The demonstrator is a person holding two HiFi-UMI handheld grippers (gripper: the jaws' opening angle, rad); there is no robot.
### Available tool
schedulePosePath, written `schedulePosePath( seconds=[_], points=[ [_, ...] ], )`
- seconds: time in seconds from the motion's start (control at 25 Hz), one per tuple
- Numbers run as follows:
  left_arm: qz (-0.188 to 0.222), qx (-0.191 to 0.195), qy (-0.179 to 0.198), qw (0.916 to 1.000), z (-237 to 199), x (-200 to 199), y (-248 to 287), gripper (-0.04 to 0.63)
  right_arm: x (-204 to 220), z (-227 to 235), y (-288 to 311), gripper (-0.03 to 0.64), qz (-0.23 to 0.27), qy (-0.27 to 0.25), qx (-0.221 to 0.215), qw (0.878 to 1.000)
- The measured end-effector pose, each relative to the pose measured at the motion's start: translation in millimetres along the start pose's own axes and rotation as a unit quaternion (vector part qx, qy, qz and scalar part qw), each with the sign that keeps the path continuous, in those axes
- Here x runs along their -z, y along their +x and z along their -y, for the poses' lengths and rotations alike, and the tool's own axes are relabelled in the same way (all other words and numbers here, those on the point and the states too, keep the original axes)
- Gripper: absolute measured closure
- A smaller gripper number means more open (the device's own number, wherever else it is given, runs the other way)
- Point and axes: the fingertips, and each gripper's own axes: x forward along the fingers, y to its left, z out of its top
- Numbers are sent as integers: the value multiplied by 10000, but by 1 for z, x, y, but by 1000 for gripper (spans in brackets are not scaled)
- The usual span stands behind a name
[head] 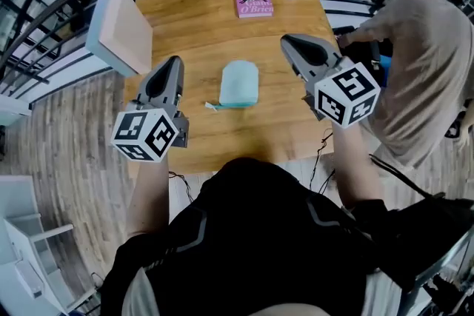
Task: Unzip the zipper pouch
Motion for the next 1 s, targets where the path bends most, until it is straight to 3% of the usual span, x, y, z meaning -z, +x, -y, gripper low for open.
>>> schedulePosePath(
  seconds=[0.12,0.4,0.64,1.0],
  points=[
    [106,-96,153,9998,2,-10,-5,566,-5,-1,-3,606,68,-9,33,10000],
    [-75,-371,572,9976,-2,-13,-8,566,-10,-1,-7,607,80,-52,211,9997],
    [-48,-446,429,9981,-8,-14,-10,566,-9,3,-6,609,-33,-96,401,9991],
    [-66,-469,517,9975,-8,-13,-9,566,-5,-1,1,609,-126,-97,391,9991]
  ],
)
